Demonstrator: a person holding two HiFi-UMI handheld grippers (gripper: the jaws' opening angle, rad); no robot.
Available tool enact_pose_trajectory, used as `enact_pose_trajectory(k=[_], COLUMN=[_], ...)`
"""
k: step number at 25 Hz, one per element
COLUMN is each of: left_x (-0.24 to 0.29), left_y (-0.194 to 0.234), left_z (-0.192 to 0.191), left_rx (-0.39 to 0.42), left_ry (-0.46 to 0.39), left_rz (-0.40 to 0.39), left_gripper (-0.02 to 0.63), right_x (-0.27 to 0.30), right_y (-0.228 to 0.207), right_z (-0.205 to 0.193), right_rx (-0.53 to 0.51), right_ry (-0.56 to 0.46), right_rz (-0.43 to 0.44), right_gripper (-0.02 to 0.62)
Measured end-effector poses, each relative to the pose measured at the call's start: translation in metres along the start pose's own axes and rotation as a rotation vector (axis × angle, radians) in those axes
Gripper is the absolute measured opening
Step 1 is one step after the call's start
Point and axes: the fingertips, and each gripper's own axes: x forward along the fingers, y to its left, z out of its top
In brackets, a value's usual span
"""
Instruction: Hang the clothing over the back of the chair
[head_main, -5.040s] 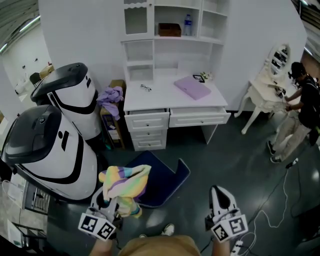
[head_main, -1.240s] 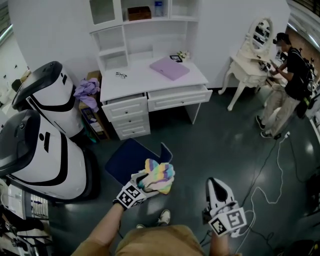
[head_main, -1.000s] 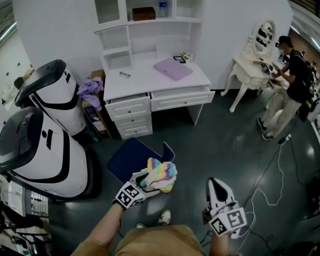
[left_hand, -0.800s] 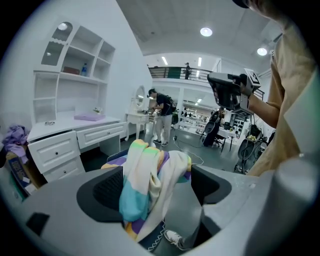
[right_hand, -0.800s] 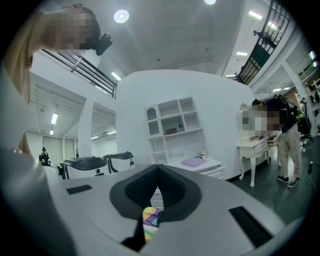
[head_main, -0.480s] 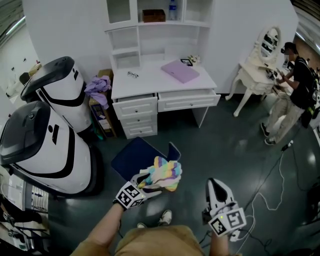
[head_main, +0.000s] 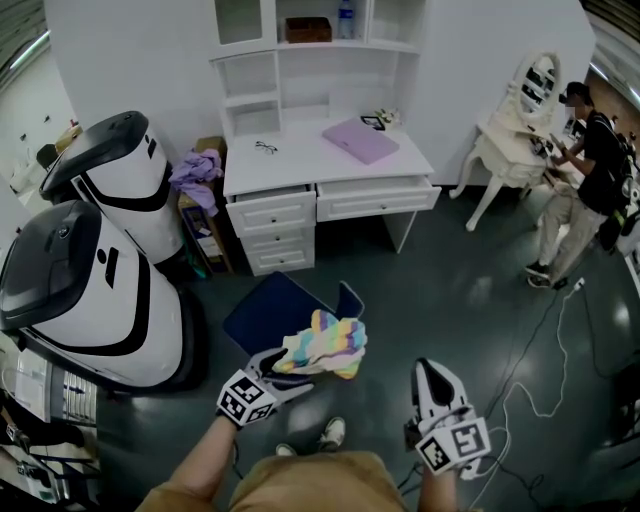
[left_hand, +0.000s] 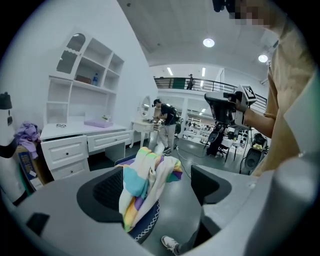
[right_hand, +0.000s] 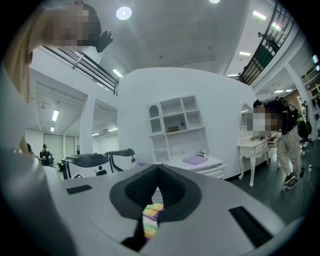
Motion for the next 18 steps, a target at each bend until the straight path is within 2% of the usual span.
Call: enact_pose_trajectory(k=[5,11,12,15,17,18], left_x=[-0.027,-0.058,-0.064,-0.081,-0.093,-0.100], left_y=[0.008,0.040,0.046,0.061,0.070,0.074], left_z=[0.008,0.024,0.028,0.038,0.042,0.046], left_rx=[-0.015,-0.024,-0.035,-0.080,-0.126,-0.147], left_ry=[-0.049,-0.097,-0.111,-0.140,-0.160,-0.176], left_rz=[0.058,0.225,0.248,0.299,0.330,0.347], left_gripper=[0.405,0.394,0.376,0.262,0.225,0.187], right_x=[0.003,0.017,0.021,0.032,0.038,0.041], right_y=[0.010,0.030,0.035,0.047,0.054,0.057], right_z=[-0.003,-0.001,0.001,0.001,0.002,0.004], right_rx=[-0.002,-0.003,-0.001,0.023,0.037,0.040], right_ry=[0.009,0.006,0.005,0.006,0.005,0.003], right_rz=[0.007,0.048,0.058,0.099,0.120,0.127], right_gripper=[0.003,0.003,0.003,0.003,0.003,0.003])
